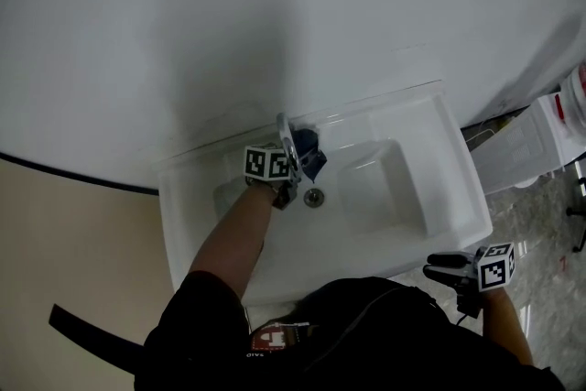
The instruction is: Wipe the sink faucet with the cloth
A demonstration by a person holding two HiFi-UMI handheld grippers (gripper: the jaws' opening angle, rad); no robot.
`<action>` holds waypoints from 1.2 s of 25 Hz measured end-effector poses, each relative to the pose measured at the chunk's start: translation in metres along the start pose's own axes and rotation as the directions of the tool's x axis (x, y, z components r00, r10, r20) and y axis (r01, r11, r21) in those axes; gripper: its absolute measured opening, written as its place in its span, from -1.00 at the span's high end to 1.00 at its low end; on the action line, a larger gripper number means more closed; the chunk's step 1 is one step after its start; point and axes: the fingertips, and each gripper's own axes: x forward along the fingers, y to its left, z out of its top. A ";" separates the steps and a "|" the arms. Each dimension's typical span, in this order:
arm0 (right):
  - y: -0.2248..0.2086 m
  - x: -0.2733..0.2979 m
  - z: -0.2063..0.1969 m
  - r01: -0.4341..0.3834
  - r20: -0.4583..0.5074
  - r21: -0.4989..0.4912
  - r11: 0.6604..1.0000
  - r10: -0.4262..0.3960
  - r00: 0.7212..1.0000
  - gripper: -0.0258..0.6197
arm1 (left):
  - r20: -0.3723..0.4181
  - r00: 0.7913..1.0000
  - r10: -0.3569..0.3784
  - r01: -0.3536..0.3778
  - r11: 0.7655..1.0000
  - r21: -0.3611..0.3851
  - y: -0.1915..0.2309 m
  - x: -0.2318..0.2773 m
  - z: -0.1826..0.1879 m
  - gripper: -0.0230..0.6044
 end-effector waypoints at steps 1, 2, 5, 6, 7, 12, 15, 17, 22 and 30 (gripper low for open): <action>-0.001 -0.003 -0.002 0.005 0.002 0.008 1.000 -0.005 1.000 0.35 | -0.016 1.000 0.026 -0.025 1.000 0.002 0.004 0.003 -0.002 0.85; -0.003 -0.007 -0.003 0.010 0.003 0.015 1.000 -0.010 1.000 0.35 | -0.038 0.998 0.058 -0.057 0.998 0.027 0.007 0.006 -0.005 0.85; -0.012 -0.014 -0.009 0.025 0.009 0.031 0.999 -0.026 1.000 0.35 | -0.106 0.984 0.142 -0.124 0.979 0.160 0.012 0.018 -0.014 0.85; -0.014 -0.014 -0.010 0.026 0.015 0.036 0.999 -0.027 1.000 0.35 | -0.113 0.985 0.129 -0.111 0.982 0.155 0.006 0.021 -0.017 0.85; -0.015 -0.014 -0.011 0.025 0.020 0.039 0.999 -0.026 0.999 0.35 | -0.107 0.987 0.117 -0.099 0.983 0.157 0.003 0.023 -0.018 0.85; -0.011 -0.013 -0.008 0.021 0.022 0.034 0.999 -0.022 1.000 0.35 | -0.066 0.998 0.024 -0.009 0.976 0.219 -0.008 0.019 -0.024 0.85; -0.008 -0.009 -0.005 0.011 0.023 0.025 1.000 -0.012 1.000 0.35 | -0.071 0.997 -0.007 0.023 0.976 0.216 -0.008 0.013 -0.040 0.85; -0.006 -0.005 -0.002 0.001 0.026 0.015 1.000 -0.001 1.000 0.35 | -0.082 0.996 0.017 0.001 0.977 0.212 -0.007 0.002 -0.053 0.85; -0.009 0.001 0.006 -0.048 0.026 -0.012 0.999 0.048 0.999 0.35 | -0.121 0.957 0.264 -0.217 0.928 0.303 0.015 -0.063 -0.070 0.85; -0.025 -0.006 0.046 -0.186 -0.007 -0.066 0.980 0.186 0.982 0.35 | 0.057 0.789 0.612 -0.473 0.546 0.691 -0.054 -0.179 0.097 0.85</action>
